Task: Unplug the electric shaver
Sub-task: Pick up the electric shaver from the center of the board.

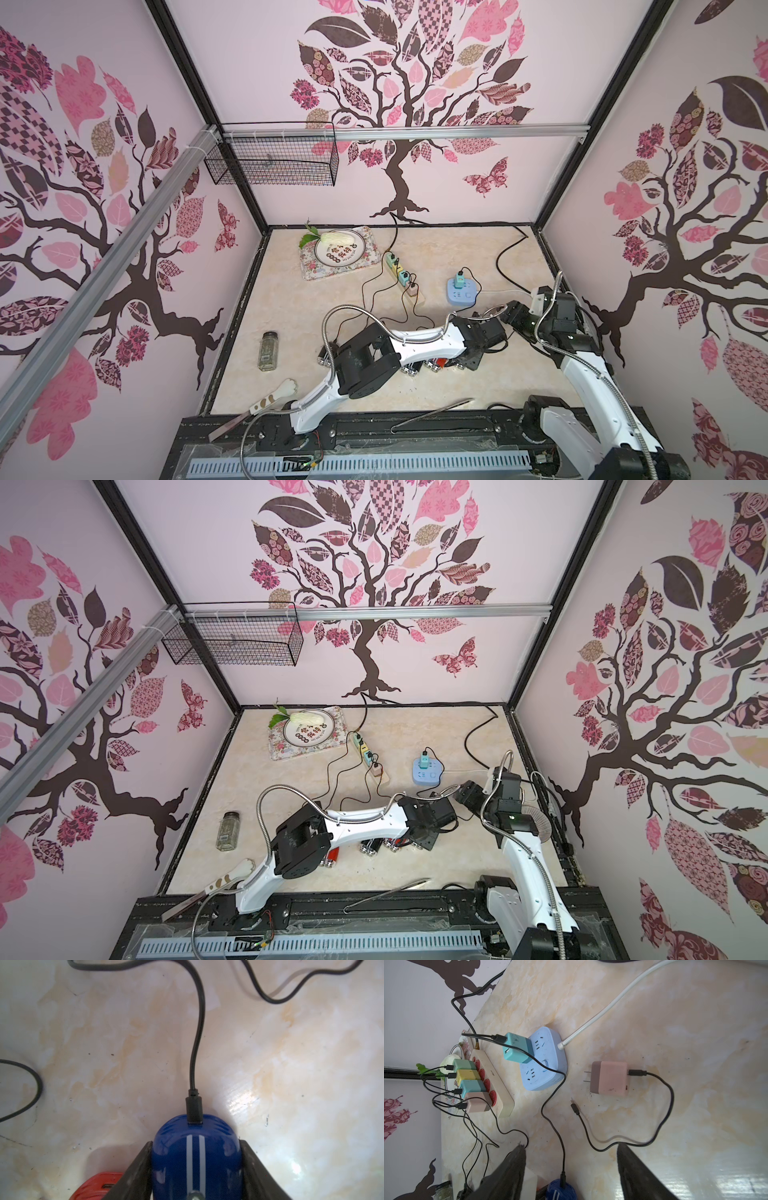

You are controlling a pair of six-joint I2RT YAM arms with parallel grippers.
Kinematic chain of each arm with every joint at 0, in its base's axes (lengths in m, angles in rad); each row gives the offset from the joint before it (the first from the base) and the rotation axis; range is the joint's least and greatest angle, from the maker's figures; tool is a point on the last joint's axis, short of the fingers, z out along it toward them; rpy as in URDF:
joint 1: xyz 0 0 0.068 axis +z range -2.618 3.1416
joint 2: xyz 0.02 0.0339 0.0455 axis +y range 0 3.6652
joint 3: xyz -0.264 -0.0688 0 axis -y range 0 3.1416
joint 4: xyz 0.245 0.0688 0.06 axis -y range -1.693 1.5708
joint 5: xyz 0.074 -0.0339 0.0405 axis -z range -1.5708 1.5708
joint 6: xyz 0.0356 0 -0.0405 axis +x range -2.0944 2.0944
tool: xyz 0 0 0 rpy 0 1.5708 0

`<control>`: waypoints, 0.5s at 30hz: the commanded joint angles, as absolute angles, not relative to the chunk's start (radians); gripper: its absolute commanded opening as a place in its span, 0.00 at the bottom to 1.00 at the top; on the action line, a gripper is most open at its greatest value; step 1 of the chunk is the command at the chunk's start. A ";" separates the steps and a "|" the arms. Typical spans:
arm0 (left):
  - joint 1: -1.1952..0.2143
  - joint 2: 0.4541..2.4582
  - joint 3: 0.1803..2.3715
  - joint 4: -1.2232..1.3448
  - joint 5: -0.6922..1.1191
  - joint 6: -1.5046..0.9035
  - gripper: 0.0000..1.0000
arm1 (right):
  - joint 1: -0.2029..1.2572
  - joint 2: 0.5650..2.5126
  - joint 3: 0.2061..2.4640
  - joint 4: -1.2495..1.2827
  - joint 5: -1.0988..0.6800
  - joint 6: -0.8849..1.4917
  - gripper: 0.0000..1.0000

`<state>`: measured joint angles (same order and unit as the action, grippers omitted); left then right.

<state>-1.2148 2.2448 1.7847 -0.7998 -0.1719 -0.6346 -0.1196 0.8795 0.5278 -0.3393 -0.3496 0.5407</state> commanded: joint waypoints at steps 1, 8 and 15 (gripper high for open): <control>-1.190 2.134 1.701 -0.647 -0.142 -0.606 0.20 | -0.120 0.878 0.509 -0.316 -0.443 0.551 0.70; -1.085 2.003 1.496 -0.387 0.100 -0.586 0.14 | -0.115 0.859 0.443 -0.249 -0.581 0.589 0.66; -1.063 1.964 1.420 -0.253 0.220 -0.500 0.14 | -0.103 0.871 0.397 -0.157 -0.722 0.634 0.59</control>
<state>-1.0477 2.0010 1.4548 -0.3717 0.1238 -0.5568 -0.1131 0.8734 0.3946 -0.2211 -0.6342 0.6113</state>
